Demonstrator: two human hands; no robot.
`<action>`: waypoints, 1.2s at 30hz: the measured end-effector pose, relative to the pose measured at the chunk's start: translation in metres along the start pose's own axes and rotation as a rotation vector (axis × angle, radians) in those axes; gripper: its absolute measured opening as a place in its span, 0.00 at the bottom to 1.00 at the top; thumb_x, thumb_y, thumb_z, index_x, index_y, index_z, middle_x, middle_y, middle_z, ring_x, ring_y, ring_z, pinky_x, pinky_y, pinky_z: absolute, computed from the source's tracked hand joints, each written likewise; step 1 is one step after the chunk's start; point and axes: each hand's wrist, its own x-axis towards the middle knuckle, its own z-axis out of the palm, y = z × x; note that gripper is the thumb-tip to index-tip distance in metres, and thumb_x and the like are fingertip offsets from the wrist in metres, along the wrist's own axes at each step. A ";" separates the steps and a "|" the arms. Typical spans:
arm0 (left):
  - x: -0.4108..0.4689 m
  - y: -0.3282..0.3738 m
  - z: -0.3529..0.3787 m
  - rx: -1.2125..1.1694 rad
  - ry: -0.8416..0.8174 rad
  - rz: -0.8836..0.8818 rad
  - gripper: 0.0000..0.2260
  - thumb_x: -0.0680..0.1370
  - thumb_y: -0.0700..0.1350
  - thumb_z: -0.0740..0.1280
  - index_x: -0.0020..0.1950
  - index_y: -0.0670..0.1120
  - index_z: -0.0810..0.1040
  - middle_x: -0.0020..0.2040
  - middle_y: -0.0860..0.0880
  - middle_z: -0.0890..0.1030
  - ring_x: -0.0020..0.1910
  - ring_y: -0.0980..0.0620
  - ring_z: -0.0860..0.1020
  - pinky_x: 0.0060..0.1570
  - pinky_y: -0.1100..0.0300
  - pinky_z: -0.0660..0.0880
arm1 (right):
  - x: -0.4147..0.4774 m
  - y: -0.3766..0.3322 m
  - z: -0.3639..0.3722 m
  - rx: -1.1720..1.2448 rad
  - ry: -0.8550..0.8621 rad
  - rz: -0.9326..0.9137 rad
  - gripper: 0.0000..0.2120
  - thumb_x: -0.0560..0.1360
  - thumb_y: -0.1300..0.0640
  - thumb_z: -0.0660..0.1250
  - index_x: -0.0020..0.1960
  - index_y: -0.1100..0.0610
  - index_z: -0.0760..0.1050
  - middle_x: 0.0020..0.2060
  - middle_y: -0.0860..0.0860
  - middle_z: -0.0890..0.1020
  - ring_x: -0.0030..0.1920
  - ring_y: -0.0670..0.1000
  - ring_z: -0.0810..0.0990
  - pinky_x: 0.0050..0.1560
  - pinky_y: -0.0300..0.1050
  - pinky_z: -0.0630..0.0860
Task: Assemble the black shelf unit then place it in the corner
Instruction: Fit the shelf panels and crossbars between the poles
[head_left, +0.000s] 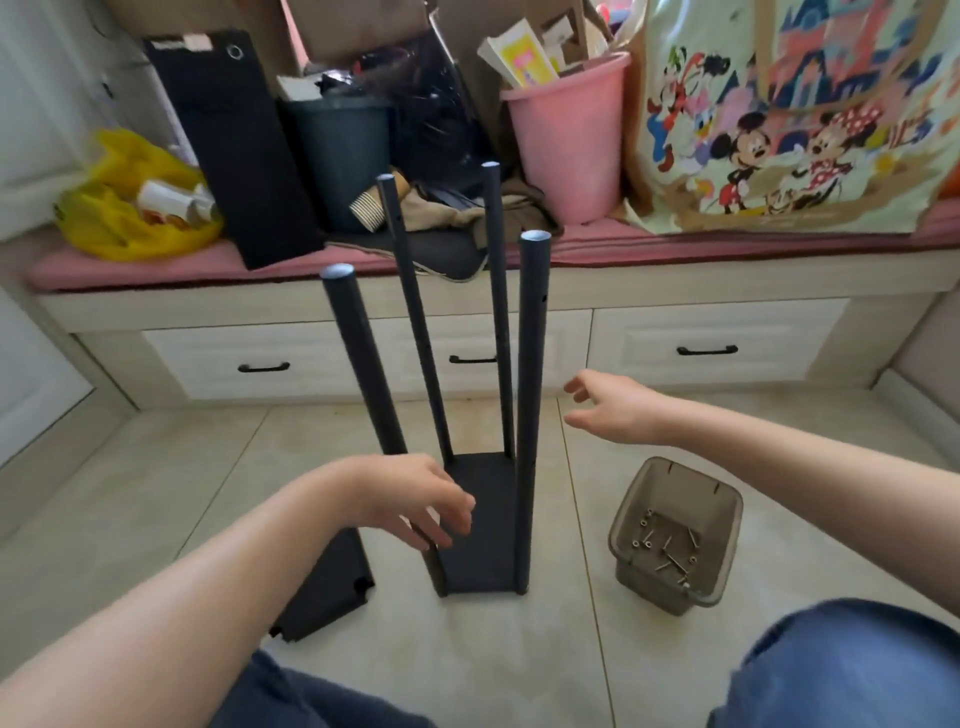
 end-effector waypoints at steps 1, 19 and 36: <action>-0.006 -0.002 -0.007 -0.057 0.006 -0.001 0.11 0.82 0.48 0.67 0.56 0.42 0.83 0.53 0.50 0.87 0.53 0.51 0.85 0.55 0.55 0.82 | -0.005 -0.004 -0.003 0.001 -0.012 -0.003 0.24 0.81 0.52 0.63 0.74 0.56 0.64 0.70 0.54 0.72 0.68 0.54 0.72 0.65 0.45 0.70; 0.004 -0.040 -0.084 -0.408 1.007 0.241 0.07 0.83 0.37 0.58 0.59 0.40 0.73 0.45 0.42 0.79 0.38 0.47 0.81 0.38 0.56 0.79 | -0.010 -0.047 0.029 0.283 0.212 -0.052 0.23 0.78 0.55 0.66 0.70 0.55 0.62 0.54 0.49 0.77 0.51 0.51 0.78 0.47 0.43 0.74; 0.033 -0.053 -0.071 0.190 0.249 0.337 0.31 0.72 0.42 0.79 0.70 0.57 0.71 0.62 0.57 0.79 0.61 0.59 0.77 0.63 0.57 0.76 | 0.007 -0.044 0.035 0.490 0.334 -0.173 0.11 0.82 0.57 0.64 0.62 0.50 0.68 0.49 0.42 0.78 0.53 0.47 0.78 0.51 0.41 0.77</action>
